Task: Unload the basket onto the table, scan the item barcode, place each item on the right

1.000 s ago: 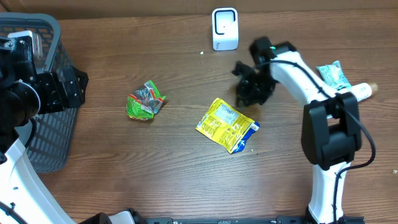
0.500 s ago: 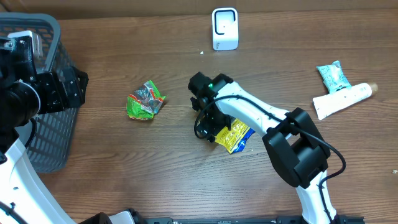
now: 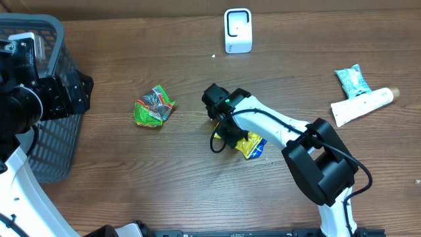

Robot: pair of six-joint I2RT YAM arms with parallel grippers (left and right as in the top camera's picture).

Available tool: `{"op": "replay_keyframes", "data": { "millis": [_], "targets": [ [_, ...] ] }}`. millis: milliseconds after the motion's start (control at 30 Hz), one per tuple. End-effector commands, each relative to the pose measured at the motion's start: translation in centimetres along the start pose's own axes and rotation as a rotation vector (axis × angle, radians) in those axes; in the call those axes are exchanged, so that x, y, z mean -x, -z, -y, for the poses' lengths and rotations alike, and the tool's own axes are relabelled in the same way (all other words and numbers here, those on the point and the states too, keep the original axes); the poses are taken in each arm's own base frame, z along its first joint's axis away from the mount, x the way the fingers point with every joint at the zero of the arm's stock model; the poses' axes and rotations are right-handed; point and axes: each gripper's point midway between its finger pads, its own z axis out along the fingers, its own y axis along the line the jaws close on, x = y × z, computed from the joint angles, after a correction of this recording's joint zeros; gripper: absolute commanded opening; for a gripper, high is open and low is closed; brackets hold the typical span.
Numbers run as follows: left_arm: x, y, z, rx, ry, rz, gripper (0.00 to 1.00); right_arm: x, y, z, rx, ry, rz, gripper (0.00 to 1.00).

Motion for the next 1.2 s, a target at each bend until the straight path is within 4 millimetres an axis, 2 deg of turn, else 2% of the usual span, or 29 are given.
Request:
{"op": "replay_keyframes", "data": {
  "millis": [0, 67, 233, 400, 533, 700, 867, 1033, 1100, 1167],
  "targets": [
    [0.0, -0.1, 0.0, -0.008, -0.007, 0.001, 1.00, -2.7, -3.3, 1.6, -0.083, 0.000, -0.113, 0.27],
    [0.0, -0.1, 0.0, -0.008, -0.008, 0.001, 1.00, -2.7, -3.3, 1.8, -0.079, -0.008, -0.115, 0.24],
    [0.0, -0.1, 0.0, -0.008, -0.007, 0.001, 1.00, -2.5, -3.3, 2.4, -0.038, -0.043, -0.107, 0.04],
    [0.0, -0.1, 0.0, -0.008, -0.007, 0.001, 1.00, -1.8, -2.5, 3.8, -0.006, -0.093, -0.091, 0.04],
    [0.0, -0.1, 0.0, -0.008, -0.007, 0.001, 1.00, -0.3, -0.6, 5.8, -0.012, -0.135, -0.045, 0.04],
    [0.0, -0.1, 0.0, -0.008, -0.007, 0.001, 1.00, 2.8, 3.4, 8.8, -0.072, -0.177, 0.080, 0.04],
    [0.0, -0.1, 0.0, -0.008, -0.007, 0.001, 1.00, 6.3, 9.9, 11.4, -0.157, -0.154, 0.254, 0.04],
    [0.0, -0.1, 0.0, -0.008, -0.008, 0.001, 1.00, 8.6, 16.3, 12.5, -0.187, -0.091, 0.428, 0.04],
    [0.0, -0.1, 0.0, -0.009, -0.008, 0.001, 1.00, 9.3, 18.3, 12.2, -0.181, 0.003, 0.491, 0.04],
    [0.0, -0.1, 0.0, -0.008, -0.008, 0.001, 1.00, 9.7, 19.4, 11.9, -0.178, 0.076, 0.528, 0.04]
  ]
}}
